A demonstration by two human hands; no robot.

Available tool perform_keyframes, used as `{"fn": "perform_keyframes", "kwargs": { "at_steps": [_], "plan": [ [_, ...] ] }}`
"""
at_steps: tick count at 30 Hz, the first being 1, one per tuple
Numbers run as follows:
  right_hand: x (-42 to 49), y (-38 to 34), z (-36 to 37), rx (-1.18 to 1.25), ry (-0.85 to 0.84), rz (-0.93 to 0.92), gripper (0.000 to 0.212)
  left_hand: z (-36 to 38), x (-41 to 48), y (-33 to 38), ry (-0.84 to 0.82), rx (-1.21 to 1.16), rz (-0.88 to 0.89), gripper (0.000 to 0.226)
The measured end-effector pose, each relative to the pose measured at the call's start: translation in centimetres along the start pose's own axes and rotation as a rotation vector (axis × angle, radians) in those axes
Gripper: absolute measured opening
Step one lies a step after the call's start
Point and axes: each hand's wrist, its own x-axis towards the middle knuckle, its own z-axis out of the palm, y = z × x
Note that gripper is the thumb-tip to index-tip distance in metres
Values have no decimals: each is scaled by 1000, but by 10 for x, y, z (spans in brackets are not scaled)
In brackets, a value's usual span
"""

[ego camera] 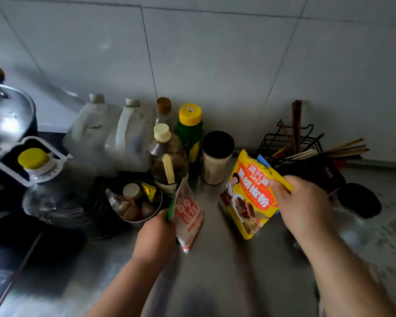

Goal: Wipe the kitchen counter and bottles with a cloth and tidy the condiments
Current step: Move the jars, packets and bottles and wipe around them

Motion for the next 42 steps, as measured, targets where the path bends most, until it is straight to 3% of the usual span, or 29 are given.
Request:
{"fn": "perform_keyframes", "kwargs": {
  "at_steps": [7,12,18,21,23,27,31,33,34,36,38,40,42],
  "plan": [
    [-38,-42,35,118,-63,-51,47,-8,-15,-19,49,17,55,19],
    [-66,-44,63,264,-170,-102,36,-7,-16,-27,44,33,25,32],
    [-77,-28,71,809,-317,-6,78,-10,-15,-33,-3,-23,19,38],
    [-84,-10,82,829,-412,-23,102,-13,-14,-38,-43,-32,39,38],
    [-88,1,94,806,-508,-45,111,-12,-14,-40,-100,6,71,50],
    [-94,4,115,607,-553,-18,99,-7,-11,-41,-148,80,81,55],
    [-90,1,134,343,-539,54,57,-4,-4,-41,-169,117,73,44],
    [-88,-10,138,347,-505,38,39,-3,-1,-40,-181,103,52,40],
    [-86,-19,138,413,-475,26,41,-3,0,-40,-186,97,40,40],
    [-83,-30,140,544,-463,27,68,-3,3,-41,-174,85,25,42],
    [-79,-36,147,508,-488,25,81,-1,6,-41,-138,77,28,38],
    [-74,-40,152,375,-507,52,71,0,8,-42,-103,83,35,34],
    [-70,-43,149,271,-550,98,48,2,11,-43,-91,99,45,34]
  ]
}}
